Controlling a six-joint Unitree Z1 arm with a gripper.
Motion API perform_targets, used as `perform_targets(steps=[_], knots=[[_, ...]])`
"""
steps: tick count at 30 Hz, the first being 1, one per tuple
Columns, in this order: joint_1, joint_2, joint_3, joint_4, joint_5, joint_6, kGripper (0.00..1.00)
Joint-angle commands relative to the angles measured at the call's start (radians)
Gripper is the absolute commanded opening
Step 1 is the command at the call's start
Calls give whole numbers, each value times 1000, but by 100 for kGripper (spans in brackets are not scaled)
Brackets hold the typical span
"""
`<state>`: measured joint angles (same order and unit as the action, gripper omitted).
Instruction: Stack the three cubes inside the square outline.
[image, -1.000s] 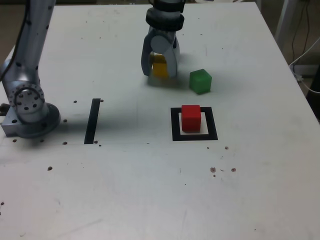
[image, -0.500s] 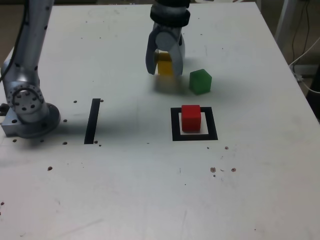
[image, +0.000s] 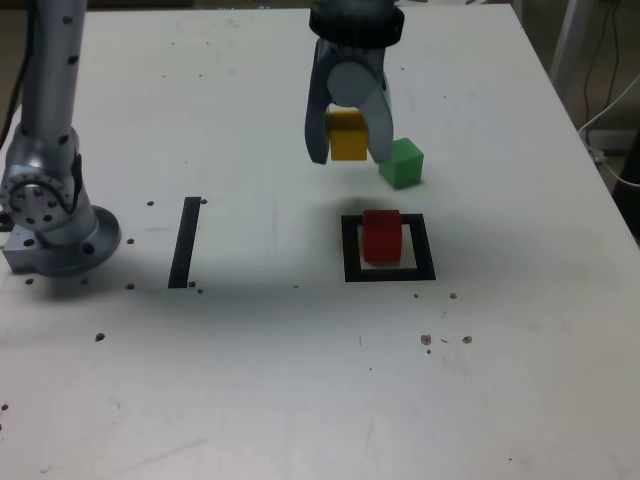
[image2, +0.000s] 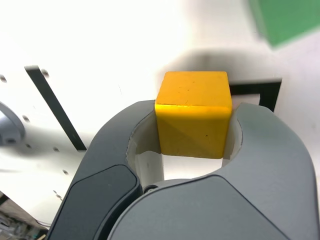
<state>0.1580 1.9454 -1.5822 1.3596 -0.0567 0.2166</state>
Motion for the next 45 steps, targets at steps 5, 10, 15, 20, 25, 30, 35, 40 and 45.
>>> perform_targets(steps=[5, 10, 15, 20, 25, 30, 35, 40, 45], knots=[[-102, -11, -14, 5, -18, -104, 29], [-180, 6, -45, 3, -31, -181, 29], [-215, 36, -61, 0, -44, -214, 29], [-221, 73, -69, -7, -61, -220, 29], [-221, 99, -73, -20, -65, -221, 29], [-215, 118, -71, -37, -67, -220, 29], [-204, 124, -62, -47, -63, -217, 29], [-195, 126, -57, -48, -54, -216, 29], [-190, 127, -46, -56, -54, -207, 45]])
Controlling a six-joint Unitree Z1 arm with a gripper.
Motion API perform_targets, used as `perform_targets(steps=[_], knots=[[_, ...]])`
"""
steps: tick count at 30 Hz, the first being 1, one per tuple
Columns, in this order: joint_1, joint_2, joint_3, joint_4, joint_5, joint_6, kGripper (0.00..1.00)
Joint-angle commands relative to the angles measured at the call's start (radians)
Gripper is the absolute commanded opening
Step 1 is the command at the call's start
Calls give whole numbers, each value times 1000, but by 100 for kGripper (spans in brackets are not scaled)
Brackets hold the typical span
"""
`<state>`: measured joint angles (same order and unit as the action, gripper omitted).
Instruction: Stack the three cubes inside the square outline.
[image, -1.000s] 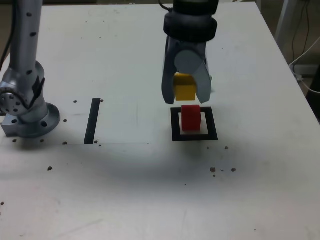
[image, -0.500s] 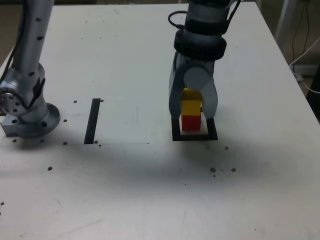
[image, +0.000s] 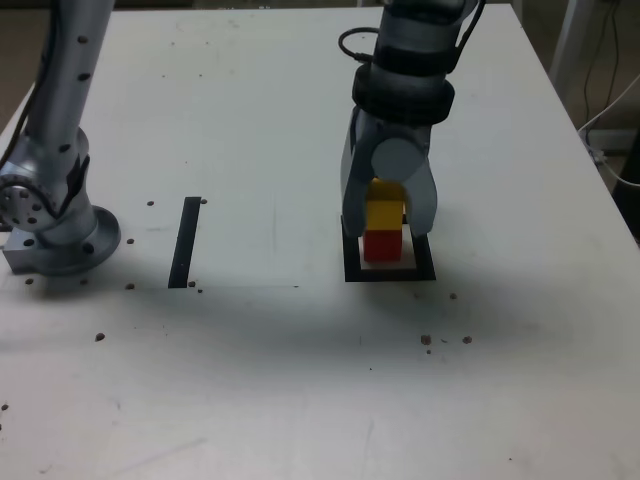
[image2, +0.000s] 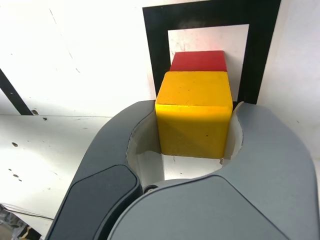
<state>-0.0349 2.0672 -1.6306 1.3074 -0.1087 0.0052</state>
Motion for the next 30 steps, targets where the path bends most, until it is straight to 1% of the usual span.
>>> perform_targets(steps=[1, 2, 4, 5, 6, 8, 12, 15, 17, 23, 27, 30], knots=[[3, 5, 5, -6, -3, 8, 54], [3, 5, 8, -10, -6, 14, 68], [3, 5, 11, -15, -9, 21, 88], [3, 5, 13, -17, -10, 23, 94], [3, 4, 14, -19, -10, 23, 98], [3, 2, 17, -22, -11, 24, 99], [3, -7, 23, -30, -8, 25, 99], [3, -19, 31, -42, 0, 24, 99], [7, -32, 39, -50, 12, 21, 99], [54, -89, 74, -55, 72, -3, 99], [105, -108, 86, -50, 97, -13, 99], [146, -104, 77, -49, 111, -18, 99]])
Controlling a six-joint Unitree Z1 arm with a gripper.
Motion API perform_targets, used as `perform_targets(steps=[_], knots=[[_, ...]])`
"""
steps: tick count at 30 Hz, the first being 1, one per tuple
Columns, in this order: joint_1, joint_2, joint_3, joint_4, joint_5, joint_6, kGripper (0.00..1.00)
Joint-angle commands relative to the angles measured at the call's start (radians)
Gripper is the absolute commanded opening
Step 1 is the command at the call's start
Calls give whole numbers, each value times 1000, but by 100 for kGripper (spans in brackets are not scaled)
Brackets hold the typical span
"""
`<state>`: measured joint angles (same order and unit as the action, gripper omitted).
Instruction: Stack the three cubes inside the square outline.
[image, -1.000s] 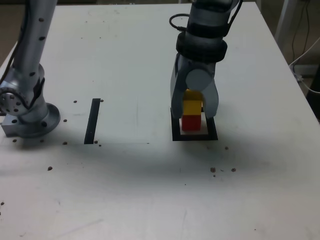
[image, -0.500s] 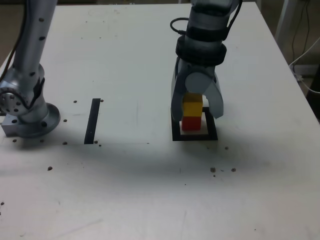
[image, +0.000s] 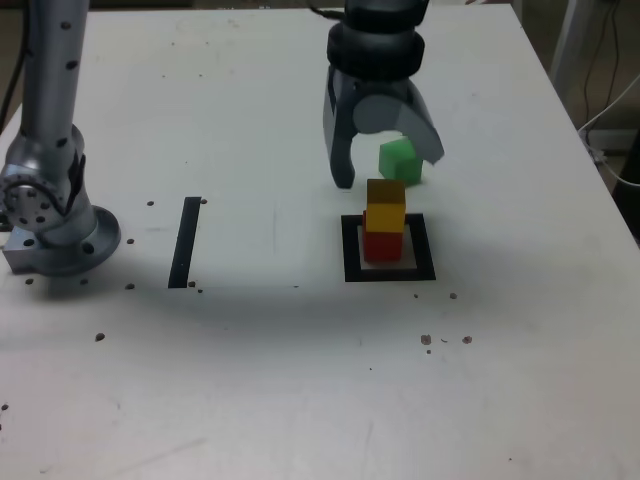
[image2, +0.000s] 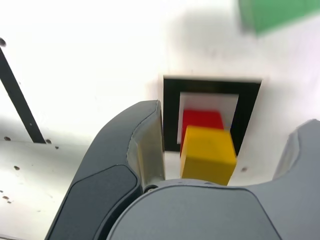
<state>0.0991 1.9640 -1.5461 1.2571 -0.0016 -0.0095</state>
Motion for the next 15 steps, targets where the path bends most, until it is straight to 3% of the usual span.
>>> perform_targets(steps=[1, 7, 15], knots=[[26, 5, -14, 1, 7, -5, 100], [121, 72, -74, 4, 8, 0, 100], [200, 174, -157, 13, -26, 9, 100]])
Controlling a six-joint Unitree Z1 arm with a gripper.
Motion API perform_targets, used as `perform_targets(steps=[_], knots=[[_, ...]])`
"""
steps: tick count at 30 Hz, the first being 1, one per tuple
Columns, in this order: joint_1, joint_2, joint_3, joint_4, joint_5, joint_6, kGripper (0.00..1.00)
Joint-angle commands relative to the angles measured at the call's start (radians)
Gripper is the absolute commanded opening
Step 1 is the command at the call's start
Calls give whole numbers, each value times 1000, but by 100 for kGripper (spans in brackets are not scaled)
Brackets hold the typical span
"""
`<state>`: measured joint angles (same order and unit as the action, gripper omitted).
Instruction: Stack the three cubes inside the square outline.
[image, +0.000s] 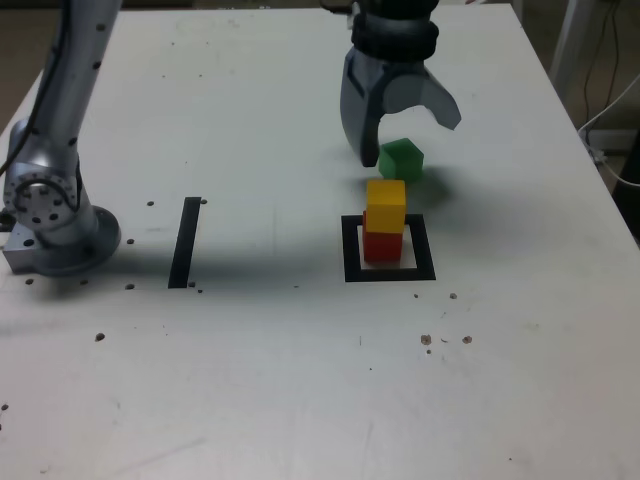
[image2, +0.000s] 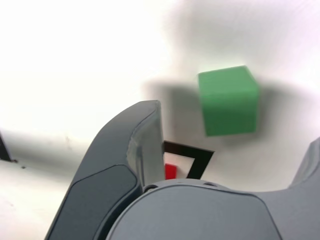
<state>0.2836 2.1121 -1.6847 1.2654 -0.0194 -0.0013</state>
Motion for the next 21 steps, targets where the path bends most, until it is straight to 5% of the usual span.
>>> perform_targets(steps=[1, 9, 17, 21], knots=[[23, 37, -28, 8, -12, 1, 100], [59, 116, -88, 44, -51, 19, 90], [57, 141, -103, 51, -50, 25, 35], [52, 138, -102, 46, -39, 27, 27]])
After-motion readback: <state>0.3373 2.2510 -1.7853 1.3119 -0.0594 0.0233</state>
